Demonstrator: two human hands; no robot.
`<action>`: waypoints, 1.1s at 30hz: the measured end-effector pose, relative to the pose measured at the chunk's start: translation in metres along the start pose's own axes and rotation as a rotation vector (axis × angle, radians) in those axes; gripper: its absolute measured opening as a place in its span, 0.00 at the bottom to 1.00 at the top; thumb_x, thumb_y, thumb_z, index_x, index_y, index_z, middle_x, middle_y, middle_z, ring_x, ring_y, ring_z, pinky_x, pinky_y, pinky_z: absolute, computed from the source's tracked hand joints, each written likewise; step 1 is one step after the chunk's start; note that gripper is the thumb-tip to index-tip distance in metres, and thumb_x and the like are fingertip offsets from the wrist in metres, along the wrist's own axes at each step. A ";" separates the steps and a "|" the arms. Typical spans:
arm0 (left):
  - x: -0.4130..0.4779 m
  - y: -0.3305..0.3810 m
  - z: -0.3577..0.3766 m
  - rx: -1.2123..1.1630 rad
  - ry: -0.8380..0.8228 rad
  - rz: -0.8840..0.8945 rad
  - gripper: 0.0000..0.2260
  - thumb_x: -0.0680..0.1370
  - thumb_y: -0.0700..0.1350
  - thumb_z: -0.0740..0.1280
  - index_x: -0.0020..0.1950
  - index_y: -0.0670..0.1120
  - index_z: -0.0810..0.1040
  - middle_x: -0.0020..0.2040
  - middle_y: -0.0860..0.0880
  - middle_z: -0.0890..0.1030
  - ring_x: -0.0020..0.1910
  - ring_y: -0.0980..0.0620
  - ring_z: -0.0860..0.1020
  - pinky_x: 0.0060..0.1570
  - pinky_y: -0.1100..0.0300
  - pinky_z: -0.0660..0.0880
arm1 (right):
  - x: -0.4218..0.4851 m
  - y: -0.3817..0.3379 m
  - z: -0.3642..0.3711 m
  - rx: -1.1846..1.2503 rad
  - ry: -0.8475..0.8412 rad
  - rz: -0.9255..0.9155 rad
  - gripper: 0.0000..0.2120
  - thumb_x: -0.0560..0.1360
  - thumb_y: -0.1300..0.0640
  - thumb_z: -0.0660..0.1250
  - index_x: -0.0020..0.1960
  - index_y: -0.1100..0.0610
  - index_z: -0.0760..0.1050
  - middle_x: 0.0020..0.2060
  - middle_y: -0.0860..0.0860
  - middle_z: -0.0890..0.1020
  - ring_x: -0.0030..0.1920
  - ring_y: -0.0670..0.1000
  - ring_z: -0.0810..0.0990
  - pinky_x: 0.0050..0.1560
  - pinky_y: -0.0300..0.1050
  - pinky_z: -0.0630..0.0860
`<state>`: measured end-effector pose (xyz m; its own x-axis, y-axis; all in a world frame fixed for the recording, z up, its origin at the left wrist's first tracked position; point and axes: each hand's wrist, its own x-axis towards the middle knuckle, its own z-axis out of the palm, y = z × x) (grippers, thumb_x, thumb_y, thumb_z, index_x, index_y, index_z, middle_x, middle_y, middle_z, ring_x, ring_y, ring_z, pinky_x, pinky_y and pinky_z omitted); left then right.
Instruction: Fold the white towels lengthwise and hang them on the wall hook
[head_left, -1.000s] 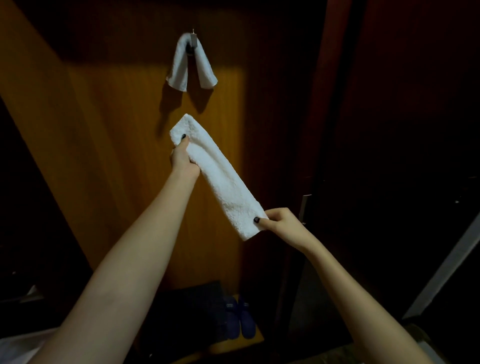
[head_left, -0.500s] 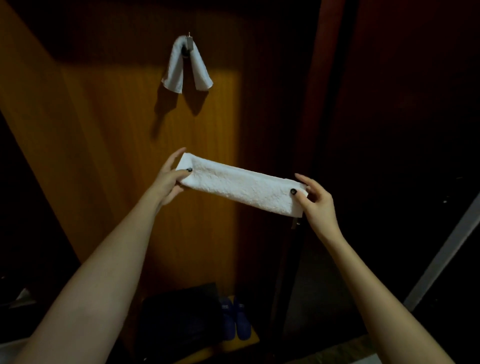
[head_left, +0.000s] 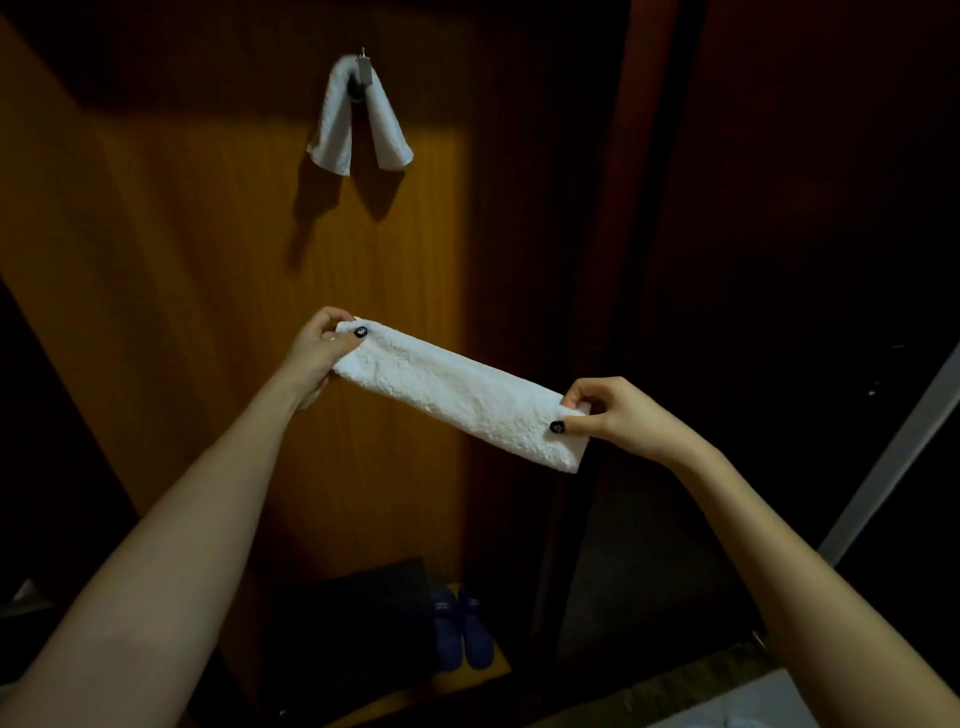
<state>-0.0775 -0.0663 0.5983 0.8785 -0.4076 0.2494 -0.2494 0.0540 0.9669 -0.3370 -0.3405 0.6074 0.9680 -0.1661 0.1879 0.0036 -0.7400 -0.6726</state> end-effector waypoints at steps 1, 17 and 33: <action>0.000 -0.001 -0.001 0.009 0.001 0.003 0.09 0.78 0.37 0.66 0.47 0.51 0.73 0.40 0.49 0.78 0.29 0.59 0.78 0.23 0.67 0.71 | 0.001 -0.002 0.001 -0.030 -0.012 0.008 0.08 0.71 0.51 0.75 0.42 0.52 0.77 0.39 0.47 0.80 0.39 0.47 0.78 0.41 0.43 0.75; 0.015 -0.016 -0.008 -0.105 0.139 -0.010 0.07 0.79 0.38 0.65 0.49 0.51 0.73 0.46 0.50 0.79 0.39 0.55 0.79 0.32 0.64 0.78 | 0.014 -0.009 0.021 -0.191 0.144 -0.254 0.09 0.79 0.52 0.65 0.42 0.53 0.73 0.33 0.48 0.76 0.32 0.45 0.76 0.32 0.41 0.69; 0.036 0.039 -0.026 -0.134 0.210 0.138 0.09 0.78 0.37 0.66 0.49 0.52 0.74 0.47 0.49 0.80 0.41 0.54 0.80 0.36 0.61 0.76 | 0.073 -0.014 -0.025 0.067 0.145 -0.258 0.04 0.78 0.57 0.68 0.46 0.56 0.74 0.42 0.53 0.80 0.41 0.53 0.79 0.42 0.49 0.74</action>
<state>-0.0450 -0.0555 0.6463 0.9086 -0.1912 0.3714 -0.3287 0.2214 0.9181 -0.2721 -0.3581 0.6484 0.8868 -0.0732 0.4563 0.2664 -0.7259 -0.6341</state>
